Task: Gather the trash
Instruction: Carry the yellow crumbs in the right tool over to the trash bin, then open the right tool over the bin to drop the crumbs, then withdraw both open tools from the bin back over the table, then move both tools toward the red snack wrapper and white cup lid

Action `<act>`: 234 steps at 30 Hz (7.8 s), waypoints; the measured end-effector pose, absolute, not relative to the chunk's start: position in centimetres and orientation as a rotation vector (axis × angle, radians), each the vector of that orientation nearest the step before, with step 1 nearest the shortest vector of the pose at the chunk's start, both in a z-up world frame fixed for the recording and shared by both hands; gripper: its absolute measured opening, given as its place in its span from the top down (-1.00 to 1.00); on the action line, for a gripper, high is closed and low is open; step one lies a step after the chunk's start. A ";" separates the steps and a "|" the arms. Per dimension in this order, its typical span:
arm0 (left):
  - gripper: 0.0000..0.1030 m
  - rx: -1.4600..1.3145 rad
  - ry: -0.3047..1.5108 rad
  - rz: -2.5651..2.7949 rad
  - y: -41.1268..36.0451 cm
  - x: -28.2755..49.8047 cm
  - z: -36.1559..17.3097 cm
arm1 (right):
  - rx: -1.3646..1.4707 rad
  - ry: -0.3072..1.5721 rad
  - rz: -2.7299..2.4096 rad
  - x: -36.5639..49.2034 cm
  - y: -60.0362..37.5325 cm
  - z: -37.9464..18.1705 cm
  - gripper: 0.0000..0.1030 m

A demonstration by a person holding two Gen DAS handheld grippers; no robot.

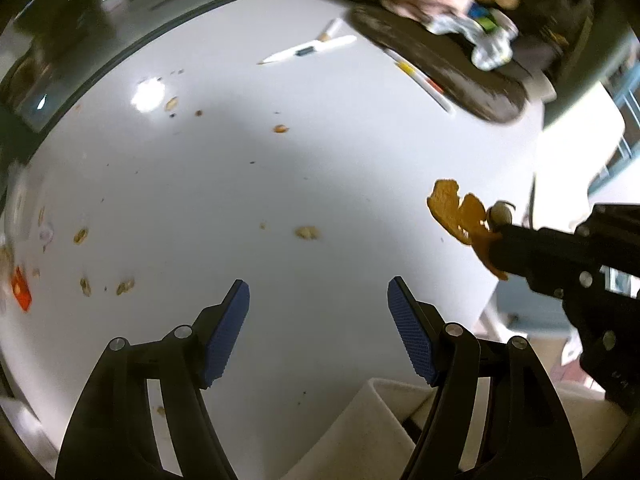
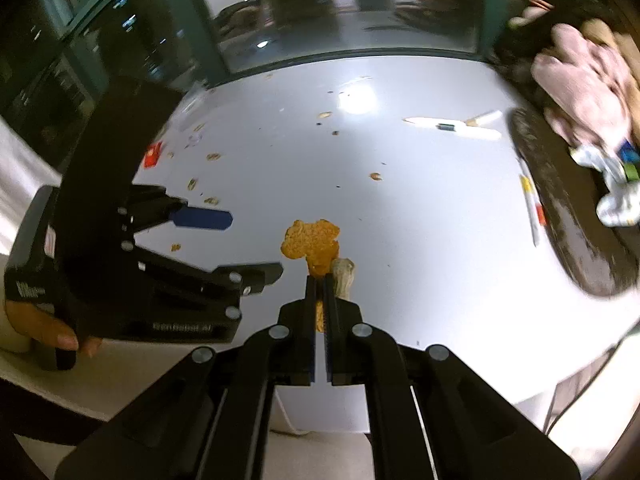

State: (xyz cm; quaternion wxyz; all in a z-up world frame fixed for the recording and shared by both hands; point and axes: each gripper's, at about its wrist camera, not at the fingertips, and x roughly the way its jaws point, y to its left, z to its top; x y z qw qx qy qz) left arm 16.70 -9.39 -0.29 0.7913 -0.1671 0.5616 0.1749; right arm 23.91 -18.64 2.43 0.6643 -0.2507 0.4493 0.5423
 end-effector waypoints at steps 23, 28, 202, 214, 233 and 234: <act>-0.34 -0.115 1.198 -0.034 -22.3 19.2 0.6 | -0.334 1.014 0.787 19.3 -33.3 3.6 0.91; -0.34 -0.072 1.194 -0.114 -28.0 21.6 1.6 | -0.282 1.004 0.727 20.0 -38.2 4.5 0.91; -0.68 -0.816 1.107 1.107 -5.3 -1.4 2.2 | -0.855 0.852 1.797 13.3 -8.4 1.9 -0.12; -0.68 -0.802 1.131 1.112 -2.1 -4.4 1.7 | -0.869 0.835 1.803 10.1 -5.0 1.9 -0.12; -0.68 -0.848 1.126 1.050 8.7 -12.2 0.6 | -0.875 0.885 1.721 2.6 4.6 1.6 -0.12; -0.68 -0.852 1.123 1.051 9.2 -12.4 0.6 | -0.871 0.888 1.718 2.3 5.4 1.6 -0.12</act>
